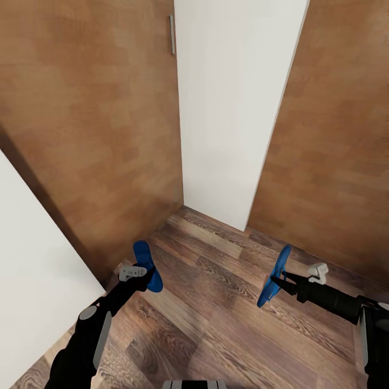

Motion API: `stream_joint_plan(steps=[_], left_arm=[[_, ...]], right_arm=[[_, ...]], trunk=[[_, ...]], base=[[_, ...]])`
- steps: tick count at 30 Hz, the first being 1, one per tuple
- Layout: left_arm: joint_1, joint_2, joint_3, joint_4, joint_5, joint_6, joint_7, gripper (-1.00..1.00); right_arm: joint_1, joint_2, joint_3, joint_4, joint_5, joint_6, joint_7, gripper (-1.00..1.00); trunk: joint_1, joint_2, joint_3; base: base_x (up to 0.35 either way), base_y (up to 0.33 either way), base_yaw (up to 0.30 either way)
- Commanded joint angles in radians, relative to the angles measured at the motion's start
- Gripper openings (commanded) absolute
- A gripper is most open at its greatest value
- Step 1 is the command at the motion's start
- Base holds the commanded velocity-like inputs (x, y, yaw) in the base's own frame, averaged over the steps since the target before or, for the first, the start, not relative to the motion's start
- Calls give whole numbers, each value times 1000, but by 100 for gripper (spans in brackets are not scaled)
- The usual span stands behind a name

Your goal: In the bedroom, move the book from the bed onto either nightstand, and place the two sandals side by side next to the bed.

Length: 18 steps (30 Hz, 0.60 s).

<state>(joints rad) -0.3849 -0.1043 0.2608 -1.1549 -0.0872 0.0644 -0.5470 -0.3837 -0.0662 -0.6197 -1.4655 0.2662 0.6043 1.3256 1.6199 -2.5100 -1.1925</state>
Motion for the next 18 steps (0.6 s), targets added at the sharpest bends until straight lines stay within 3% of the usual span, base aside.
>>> stream_joint_plan(steps=[1,9,12,15,18], left_arm=[[0,-2,5,-2,-9,5,-8,-100],[0,-2,3,-1,-9,3,-8,-100],[0,-2,3,1,-9,3,-8,-100],[0,-2,3,13,-9,3,-6,-100],[0,-1,4,39,-9,2,-4,-100]], right_arm=[[-1,0,-2,-1,7,9,8,-100],[-1,0,-2,1,8,9,6,-100],[-1,-1,-2,51,9,-8,4,-100],[-1,-3,-3,187,10,-93,0,-100],[-1,-7,-7,353,11,-250,-4,-100]], trunk=[[-1,0,3],[-4,2,34],[-6,2,46],[-7,3,57],[-8,4,69]], base=[[0,0,0],[0,0,0],[0,0,0],[0,0,0],[0,0,0]])
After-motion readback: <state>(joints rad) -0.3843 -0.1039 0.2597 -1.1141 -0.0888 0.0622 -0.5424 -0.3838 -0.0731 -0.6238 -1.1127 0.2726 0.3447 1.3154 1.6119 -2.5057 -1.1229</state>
